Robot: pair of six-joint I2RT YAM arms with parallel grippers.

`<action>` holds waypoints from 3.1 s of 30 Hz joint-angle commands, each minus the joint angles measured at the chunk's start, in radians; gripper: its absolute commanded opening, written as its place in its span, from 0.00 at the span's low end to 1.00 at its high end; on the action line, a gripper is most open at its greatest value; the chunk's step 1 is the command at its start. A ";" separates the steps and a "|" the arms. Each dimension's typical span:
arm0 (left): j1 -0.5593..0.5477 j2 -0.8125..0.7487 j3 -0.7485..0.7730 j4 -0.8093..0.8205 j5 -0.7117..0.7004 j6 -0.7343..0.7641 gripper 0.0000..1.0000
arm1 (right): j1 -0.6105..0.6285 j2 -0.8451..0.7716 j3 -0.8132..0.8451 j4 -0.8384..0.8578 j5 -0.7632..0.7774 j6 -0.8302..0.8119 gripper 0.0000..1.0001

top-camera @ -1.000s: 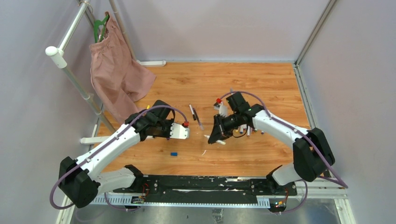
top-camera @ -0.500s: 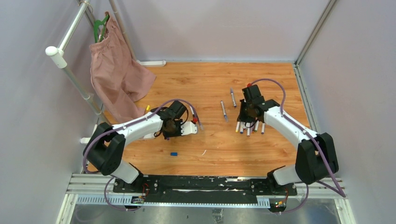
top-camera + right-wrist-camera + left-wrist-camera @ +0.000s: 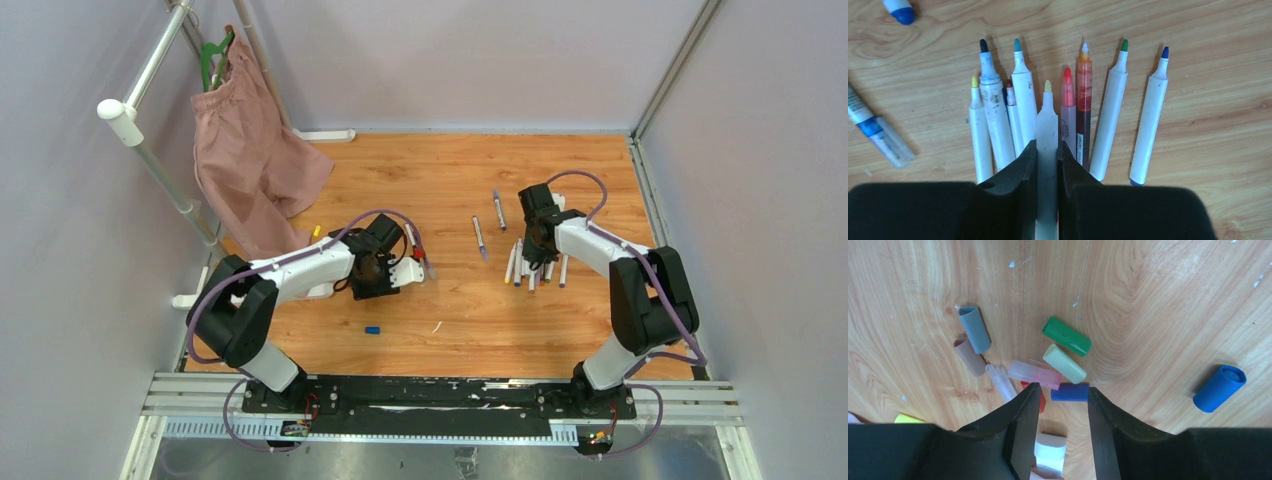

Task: Open the pen caps
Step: Place the pen at the center of the board, then pick up the pen from the center of the board.

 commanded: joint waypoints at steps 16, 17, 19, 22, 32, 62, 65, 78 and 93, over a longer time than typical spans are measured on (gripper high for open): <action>0.000 -0.279 0.280 -0.287 0.034 -0.145 0.95 | -0.020 0.007 0.016 -0.035 0.040 -0.026 0.32; 0.000 -0.288 0.285 -0.292 0.032 -0.147 0.96 | -0.020 -0.003 0.016 -0.039 0.033 -0.026 0.32; 0.000 -0.297 0.297 -0.298 0.031 -0.155 0.97 | -0.020 -0.023 0.016 -0.046 0.026 -0.021 0.30; 0.003 -0.302 0.316 -0.311 0.030 -0.175 0.97 | -0.019 -0.053 0.011 -0.058 0.017 -0.012 0.24; 0.088 -0.351 0.359 -0.318 0.062 -0.219 1.00 | 0.127 -0.106 0.109 -0.049 -0.010 -0.048 0.35; 0.143 -0.464 0.292 -0.297 0.020 -0.254 1.00 | 0.502 0.567 0.713 -0.200 -0.087 -0.182 0.32; 0.143 -0.464 0.295 -0.297 0.019 -0.256 1.00 | 0.503 0.564 0.695 -0.196 -0.079 -0.183 0.32; 0.143 -0.464 0.292 -0.297 0.041 -0.269 1.00 | 0.496 0.588 0.678 -0.174 -0.072 -0.177 0.27; 0.143 -0.447 0.289 -0.296 0.085 -0.318 1.00 | 0.441 0.559 0.735 -0.170 -0.103 -0.113 0.00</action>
